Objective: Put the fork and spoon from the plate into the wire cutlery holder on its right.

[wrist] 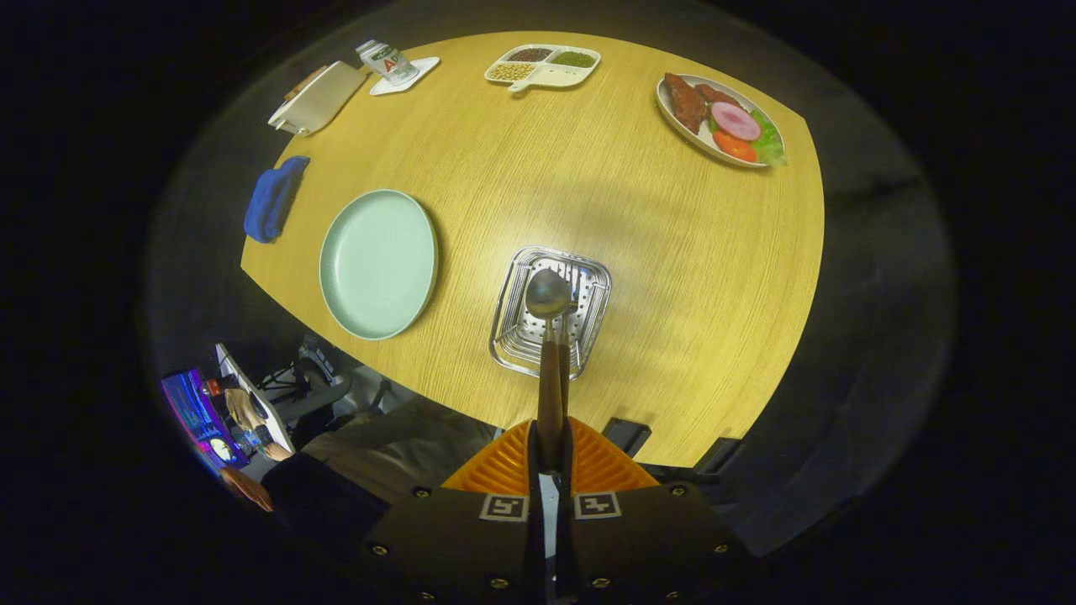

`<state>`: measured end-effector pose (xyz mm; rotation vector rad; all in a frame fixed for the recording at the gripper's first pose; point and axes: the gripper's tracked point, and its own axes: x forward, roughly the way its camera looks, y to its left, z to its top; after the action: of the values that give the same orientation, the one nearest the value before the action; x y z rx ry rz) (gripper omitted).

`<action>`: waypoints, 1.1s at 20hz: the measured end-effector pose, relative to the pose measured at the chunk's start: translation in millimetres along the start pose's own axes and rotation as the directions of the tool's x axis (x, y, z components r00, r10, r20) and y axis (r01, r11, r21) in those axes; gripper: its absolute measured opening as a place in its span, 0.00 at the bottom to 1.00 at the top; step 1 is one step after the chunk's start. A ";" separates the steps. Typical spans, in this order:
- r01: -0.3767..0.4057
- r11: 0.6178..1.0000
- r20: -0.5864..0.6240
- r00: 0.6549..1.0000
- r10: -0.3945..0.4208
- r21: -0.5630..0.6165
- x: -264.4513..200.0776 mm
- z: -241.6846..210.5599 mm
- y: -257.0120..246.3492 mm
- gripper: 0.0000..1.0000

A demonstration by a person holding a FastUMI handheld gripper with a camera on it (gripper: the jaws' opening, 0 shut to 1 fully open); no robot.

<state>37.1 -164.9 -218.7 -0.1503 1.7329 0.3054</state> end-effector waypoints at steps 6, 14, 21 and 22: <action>0.043 0.998 0.124 0.991 -0.050 0.054 -23.3 15.0 -5.4 0.34; 0.127 0.966 0.736 0.628 -0.254 0.225 -144.3 55.7 42.3 0.40; 0.120 0.929 0.913 0.182 -0.366 0.349 -207.3 20.3 118.2 0.40; 0.127 0.929 0.917 0.157 -0.366 0.349 -209.5 18.9 125.9 0.40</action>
<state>59.8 -53.8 -1.3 -0.0581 0.3522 -0.0679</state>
